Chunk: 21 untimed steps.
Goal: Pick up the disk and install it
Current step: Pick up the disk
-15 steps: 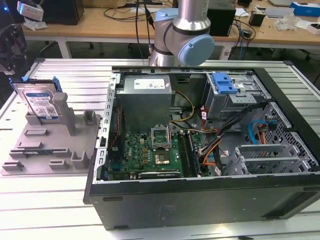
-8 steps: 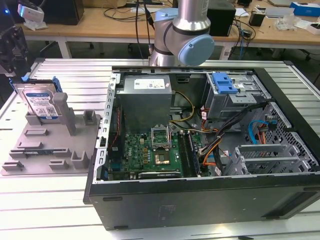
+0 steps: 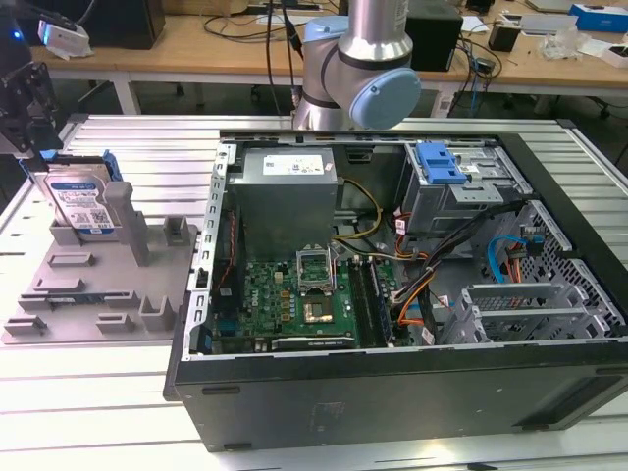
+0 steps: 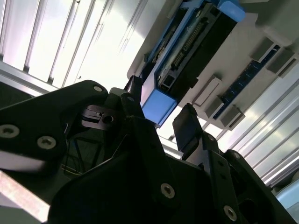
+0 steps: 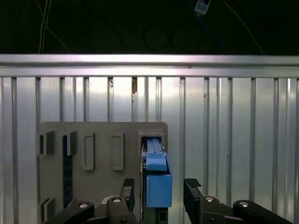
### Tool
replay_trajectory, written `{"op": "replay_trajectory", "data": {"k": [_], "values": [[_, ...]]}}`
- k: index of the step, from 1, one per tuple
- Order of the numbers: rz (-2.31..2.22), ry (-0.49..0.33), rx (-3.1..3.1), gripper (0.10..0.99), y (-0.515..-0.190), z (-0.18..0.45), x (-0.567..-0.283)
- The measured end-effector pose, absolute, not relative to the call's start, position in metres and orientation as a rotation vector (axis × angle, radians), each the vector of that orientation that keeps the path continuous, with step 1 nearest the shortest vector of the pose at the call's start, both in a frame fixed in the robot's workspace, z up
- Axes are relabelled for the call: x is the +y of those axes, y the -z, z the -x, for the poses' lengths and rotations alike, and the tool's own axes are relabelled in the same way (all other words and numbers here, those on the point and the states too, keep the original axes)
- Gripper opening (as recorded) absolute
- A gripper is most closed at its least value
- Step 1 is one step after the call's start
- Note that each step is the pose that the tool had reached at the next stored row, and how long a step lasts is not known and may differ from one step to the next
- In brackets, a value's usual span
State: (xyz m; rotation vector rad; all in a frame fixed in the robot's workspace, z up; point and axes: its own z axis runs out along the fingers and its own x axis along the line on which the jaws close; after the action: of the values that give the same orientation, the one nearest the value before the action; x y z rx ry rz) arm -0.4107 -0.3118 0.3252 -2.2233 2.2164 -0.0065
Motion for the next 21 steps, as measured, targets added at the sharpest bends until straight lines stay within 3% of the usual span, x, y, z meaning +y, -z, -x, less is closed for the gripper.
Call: {"op": "replay_trajectory", "data": {"k": [21], "values": [[2.223,0.006,2.216,0.545,-0.312,0.41,-0.312]]}}
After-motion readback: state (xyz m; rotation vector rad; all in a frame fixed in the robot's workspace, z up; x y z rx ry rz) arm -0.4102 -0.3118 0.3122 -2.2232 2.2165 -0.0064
